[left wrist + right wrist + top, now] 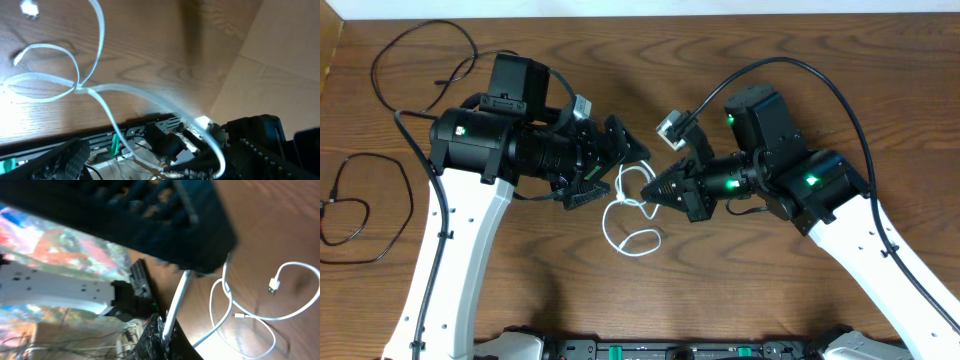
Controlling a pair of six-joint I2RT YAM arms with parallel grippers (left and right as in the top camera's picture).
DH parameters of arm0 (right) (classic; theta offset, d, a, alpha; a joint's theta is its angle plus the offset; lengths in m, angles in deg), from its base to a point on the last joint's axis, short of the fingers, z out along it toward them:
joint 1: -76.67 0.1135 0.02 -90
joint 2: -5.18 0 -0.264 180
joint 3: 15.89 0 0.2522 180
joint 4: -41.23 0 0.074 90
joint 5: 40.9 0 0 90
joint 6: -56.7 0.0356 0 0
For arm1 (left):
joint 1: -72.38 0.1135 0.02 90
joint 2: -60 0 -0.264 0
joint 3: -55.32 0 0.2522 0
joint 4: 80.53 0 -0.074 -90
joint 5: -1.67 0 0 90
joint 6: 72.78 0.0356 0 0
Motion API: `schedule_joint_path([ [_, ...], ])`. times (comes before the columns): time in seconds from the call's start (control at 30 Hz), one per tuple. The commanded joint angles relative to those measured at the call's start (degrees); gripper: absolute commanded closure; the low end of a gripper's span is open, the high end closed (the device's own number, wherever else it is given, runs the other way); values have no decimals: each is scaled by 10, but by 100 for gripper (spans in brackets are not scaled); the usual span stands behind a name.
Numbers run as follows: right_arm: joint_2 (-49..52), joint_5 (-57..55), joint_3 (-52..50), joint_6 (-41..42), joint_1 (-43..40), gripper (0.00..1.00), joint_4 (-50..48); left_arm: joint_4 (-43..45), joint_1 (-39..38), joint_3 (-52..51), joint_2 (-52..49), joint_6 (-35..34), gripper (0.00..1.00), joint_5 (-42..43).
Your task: Untangle cables
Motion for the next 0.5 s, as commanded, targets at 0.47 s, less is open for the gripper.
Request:
schedule_joint_path([
  [0.47,-1,-91,8,31,65,99,-82,-1,2,3,-2,-31,5,84],
])
